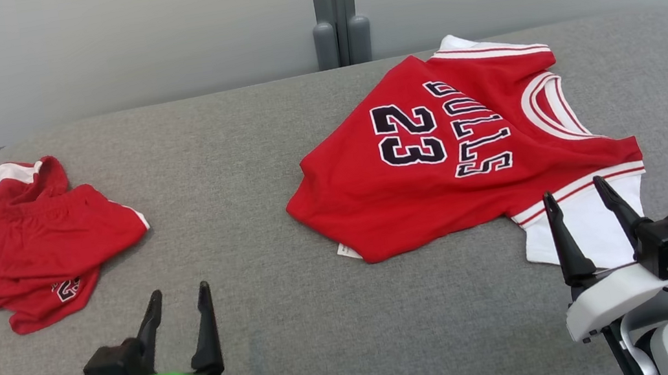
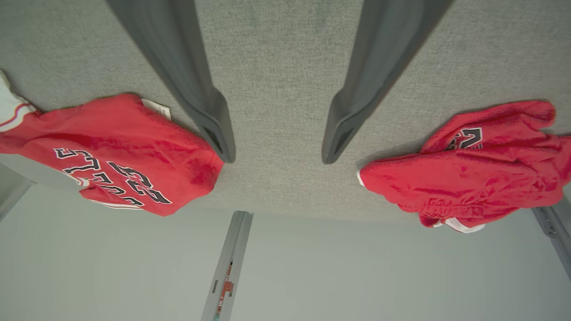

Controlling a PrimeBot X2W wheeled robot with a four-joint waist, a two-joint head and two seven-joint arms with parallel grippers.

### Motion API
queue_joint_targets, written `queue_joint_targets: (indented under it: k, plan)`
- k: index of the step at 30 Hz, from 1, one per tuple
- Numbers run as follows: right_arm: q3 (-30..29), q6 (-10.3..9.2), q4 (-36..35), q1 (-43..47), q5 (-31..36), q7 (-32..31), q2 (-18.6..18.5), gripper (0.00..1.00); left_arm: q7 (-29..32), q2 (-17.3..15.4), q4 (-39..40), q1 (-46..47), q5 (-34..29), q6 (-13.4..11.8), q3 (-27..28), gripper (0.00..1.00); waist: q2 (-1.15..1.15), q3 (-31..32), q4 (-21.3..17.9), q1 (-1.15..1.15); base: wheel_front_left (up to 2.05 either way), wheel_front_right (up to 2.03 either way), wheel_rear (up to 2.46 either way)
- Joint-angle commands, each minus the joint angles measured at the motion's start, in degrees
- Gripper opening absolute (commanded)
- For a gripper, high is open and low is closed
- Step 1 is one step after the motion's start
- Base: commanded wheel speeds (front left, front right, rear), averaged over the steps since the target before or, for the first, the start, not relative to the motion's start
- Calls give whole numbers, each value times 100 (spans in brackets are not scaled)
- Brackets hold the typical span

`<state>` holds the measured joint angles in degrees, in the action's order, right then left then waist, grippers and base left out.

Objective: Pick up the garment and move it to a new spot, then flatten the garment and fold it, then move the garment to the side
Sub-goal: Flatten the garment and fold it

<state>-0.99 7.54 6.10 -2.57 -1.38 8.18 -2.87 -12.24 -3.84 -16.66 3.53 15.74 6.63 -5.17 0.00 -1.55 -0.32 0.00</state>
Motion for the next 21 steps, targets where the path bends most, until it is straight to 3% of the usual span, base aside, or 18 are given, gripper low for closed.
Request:
queue_joint_targets:
  k: [1, 8, 9, 14, 21]
  plan:
    - [8, -10, -42, 1, 14, -1, -6, 100, 97, -15, -144, 282, 93, 43, -67, 100, 0, -108, -105, 0, 0, 0, 0]
    - [224, -10, 39, -267, -186, 70, -5, 100, 1052, -55, -1321, 1562, 643, 83, -531, 100, 0, -573, -549, 0, 0, 0, 0]
    - [381, -10, 88, -408, -266, 128, -8, 100, 1219, -127, -1704, 2072, 795, 87, -744, 100, 0, -775, -797, 0, 0, 0, 0]
    - [478, -10, 236, -598, -451, 257, -2, 100, 1448, -274, -2385, 2729, 986, 88, -955, 100, 0, -1056, -1196, 0, 0, 0, 0]
    - [601, -10, 428, -738, -608, 422, -4, 100, 1599, -530, -3163, 3401, 723, 85, -1196, 100, 0, -1276, -1550, 0, 0, 0, 0]
